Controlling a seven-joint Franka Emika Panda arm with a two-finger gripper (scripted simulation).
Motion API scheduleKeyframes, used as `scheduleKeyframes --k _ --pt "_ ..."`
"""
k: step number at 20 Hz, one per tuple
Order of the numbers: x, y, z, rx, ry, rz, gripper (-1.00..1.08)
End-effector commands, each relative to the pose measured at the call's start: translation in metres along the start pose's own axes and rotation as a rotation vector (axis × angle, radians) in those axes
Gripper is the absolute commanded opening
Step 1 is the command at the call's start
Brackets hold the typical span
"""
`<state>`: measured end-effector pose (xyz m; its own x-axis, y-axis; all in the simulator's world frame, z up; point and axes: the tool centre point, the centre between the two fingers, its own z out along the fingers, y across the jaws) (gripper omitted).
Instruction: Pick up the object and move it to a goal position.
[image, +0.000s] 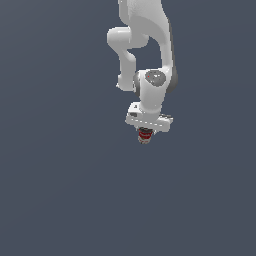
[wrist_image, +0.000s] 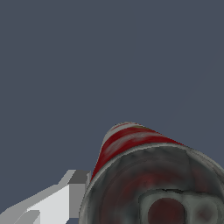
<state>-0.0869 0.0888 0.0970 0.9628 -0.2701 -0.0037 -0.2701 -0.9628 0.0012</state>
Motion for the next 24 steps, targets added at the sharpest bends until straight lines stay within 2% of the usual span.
scheduleKeyframes --k 1,8,24 --pt "0.003 0.004 -0.015 0.002 0.004 0.000 -1.00" --pt "0.012 0.022 -0.070 0.003 0.003 0.001 -1.00" --pt "0.039 0.077 -0.234 0.003 0.003 0.001 -1.00"
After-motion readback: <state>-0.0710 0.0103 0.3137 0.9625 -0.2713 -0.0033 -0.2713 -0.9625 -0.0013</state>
